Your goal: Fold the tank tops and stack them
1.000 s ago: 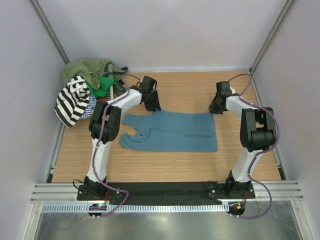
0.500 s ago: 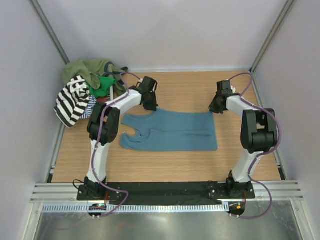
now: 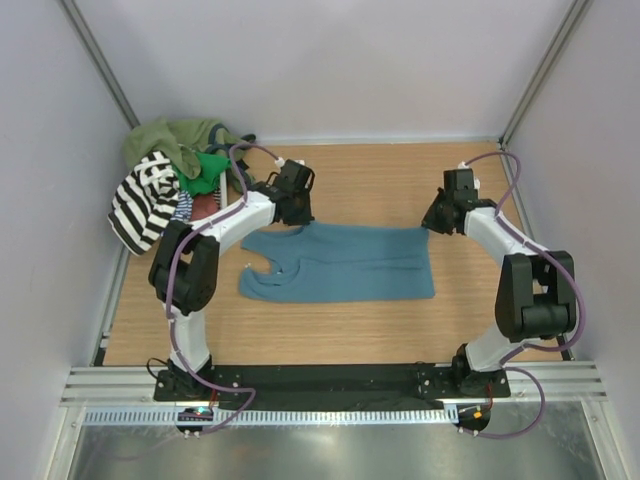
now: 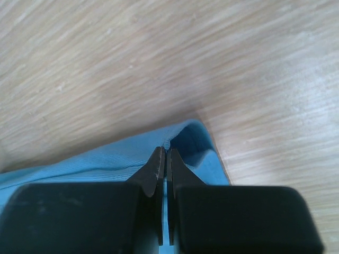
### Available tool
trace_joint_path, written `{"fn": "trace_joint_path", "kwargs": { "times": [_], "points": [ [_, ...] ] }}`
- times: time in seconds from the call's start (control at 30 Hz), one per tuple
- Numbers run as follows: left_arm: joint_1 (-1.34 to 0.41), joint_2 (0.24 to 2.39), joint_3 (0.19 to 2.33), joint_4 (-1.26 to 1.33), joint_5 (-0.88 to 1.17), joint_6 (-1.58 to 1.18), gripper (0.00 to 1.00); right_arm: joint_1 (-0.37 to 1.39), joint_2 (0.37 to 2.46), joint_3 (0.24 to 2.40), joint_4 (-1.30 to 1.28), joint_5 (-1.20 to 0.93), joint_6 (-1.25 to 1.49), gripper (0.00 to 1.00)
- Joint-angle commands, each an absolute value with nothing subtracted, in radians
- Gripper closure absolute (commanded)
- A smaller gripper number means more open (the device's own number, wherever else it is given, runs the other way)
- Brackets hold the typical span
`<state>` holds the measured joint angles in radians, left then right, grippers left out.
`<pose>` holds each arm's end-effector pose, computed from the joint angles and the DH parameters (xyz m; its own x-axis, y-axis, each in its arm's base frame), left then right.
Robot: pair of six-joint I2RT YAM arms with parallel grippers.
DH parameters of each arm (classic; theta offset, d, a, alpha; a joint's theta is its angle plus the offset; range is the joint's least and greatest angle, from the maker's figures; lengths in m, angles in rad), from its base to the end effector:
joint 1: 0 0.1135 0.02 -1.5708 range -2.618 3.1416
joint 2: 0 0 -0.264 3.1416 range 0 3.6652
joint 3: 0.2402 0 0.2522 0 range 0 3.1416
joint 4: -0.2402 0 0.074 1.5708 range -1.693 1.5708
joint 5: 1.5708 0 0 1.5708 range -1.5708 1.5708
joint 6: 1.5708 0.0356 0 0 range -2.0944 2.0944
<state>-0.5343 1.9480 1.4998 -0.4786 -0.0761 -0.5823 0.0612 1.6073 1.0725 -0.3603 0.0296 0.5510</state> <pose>0.3712 -0.2165 0.2193 -0.8325 -0.1446 -0.5349 0.0128 0.9601 -0.2794 0.3389 0.0197 0.2186 -0.6859 0.4823 -0.5450 0.3714 0.8760 0.3078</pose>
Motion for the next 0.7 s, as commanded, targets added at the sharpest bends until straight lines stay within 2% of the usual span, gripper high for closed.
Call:
{"fn": "trace_joint_path", "kwargs": {
  "times": [0.0,0.67],
  "points": [
    [-0.561,1.858,1.439,-0.442,-0.156,-0.565,1.0,0.06,1.52,1.028,-0.353,0.012,0.538,0.99],
    [-0.689,1.533,1.08,-0.379,-0.311,-0.635,1.0,0.072,1.189,0.77,-0.408,-0.084,0.571,0.99]
  ]
}}
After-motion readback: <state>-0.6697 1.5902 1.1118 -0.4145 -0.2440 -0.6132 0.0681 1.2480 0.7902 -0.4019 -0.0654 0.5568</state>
